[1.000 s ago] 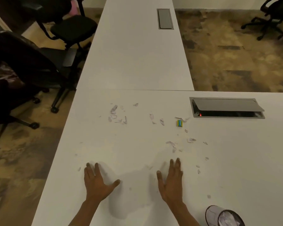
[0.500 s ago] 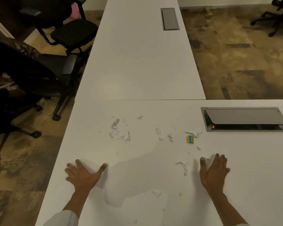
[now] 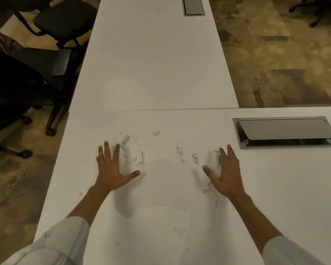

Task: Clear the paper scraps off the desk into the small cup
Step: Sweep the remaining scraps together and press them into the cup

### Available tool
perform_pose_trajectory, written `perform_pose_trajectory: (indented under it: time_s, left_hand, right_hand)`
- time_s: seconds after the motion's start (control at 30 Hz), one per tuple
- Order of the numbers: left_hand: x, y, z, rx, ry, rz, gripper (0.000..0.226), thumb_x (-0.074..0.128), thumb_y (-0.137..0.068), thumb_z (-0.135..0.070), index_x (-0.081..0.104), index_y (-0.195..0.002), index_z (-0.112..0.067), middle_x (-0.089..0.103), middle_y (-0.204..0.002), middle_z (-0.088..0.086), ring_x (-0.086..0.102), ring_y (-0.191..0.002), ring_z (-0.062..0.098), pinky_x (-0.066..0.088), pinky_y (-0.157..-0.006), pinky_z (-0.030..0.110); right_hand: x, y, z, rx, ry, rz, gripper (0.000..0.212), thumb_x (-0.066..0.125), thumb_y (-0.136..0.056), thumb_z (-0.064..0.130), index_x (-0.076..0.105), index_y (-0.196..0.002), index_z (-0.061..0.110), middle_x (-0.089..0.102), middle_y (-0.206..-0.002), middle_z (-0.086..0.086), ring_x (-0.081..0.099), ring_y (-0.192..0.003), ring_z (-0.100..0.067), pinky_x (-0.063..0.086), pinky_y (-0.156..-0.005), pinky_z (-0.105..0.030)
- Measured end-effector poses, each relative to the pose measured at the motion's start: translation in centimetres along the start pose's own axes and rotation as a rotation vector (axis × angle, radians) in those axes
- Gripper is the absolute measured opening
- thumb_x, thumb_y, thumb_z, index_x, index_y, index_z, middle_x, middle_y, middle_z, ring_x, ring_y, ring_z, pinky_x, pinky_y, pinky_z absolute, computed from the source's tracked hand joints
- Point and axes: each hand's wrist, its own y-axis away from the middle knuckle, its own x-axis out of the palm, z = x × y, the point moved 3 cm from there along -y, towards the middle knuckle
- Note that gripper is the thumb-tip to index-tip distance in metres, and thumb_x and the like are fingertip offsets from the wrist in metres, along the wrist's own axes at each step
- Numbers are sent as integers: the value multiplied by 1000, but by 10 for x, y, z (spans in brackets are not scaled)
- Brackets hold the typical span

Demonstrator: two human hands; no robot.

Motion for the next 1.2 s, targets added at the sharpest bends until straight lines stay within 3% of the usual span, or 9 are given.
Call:
perform_pose_trajectory:
  time_s: [0.2,0.4,0.47,0.53,0.63,0.73,0.93,1.07,1.2]
  left_hand:
    - [1,-47,-16,10,-100,314,119,37,-52,-93,0,-150,-36,-17,-157,10,-12,-142,41,6,-113,58]
    - [42,-1,-35,172,-158,120,69,37,-87,-51,38,-143,-11,23,-151,29,20,-135,54,29,-105,65]
    - [54,29,-47,212,-161,54,57,58,-87,-30,45,-138,-8,32,-147,29,29,-133,52,35,-103,62]
    - [65,60,-62,259,-197,75,64,75,-71,-9,53,-131,-4,43,-139,29,42,-126,50,46,-95,55]
    - [74,100,-79,261,-269,62,75,80,-40,12,66,-112,-2,61,-118,27,61,-107,42,59,-66,35]
    - [75,137,-92,297,-291,93,60,84,-29,13,71,-86,-1,64,-81,15,64,-73,27,47,-38,23]
    - [68,176,-102,277,-207,72,45,82,-20,11,56,-46,-16,51,-51,-2,51,-45,12,33,-32,17]
    - [59,197,-109,169,14,110,25,56,-74,7,71,-74,-13,53,-68,-2,54,-64,14,44,-59,22]
    - [55,222,-137,150,305,106,18,62,-84,-2,76,-87,-13,70,-82,1,66,-76,13,54,-71,23]
  right_hand:
    - [26,-4,5,-107,296,294,95,27,-79,82,21,-151,21,1,-161,-5,-8,-147,-22,5,-119,-50]
    - [47,76,13,-162,389,301,66,22,-95,56,30,-148,17,18,-158,-13,16,-145,-33,28,-113,-50]
    - [51,107,12,-184,404,281,50,42,-95,35,40,-142,17,31,-152,-15,33,-138,-36,48,-99,-46]
    - [49,132,15,-214,413,252,73,78,-62,4,55,-130,14,48,-141,-16,45,-125,-36,60,-72,-32]
    - [40,164,16,-237,467,205,81,86,-26,-8,72,-104,10,67,-116,-13,48,-100,-27,48,-40,-20]
    - [38,186,14,-219,491,283,68,90,-18,0,75,-83,13,71,-101,-4,59,-85,-21,38,-29,-20]
    - [29,209,21,-211,458,383,36,90,-32,8,70,-60,20,67,-73,8,62,-64,-9,42,-37,-19]
    - [17,216,16,53,89,285,25,59,-81,-4,75,-92,12,72,-97,-2,67,-92,-17,42,-76,-12]
    - [-20,232,15,270,-298,76,12,77,-75,3,79,-81,13,76,-81,-3,69,-68,-2,48,-65,-3]
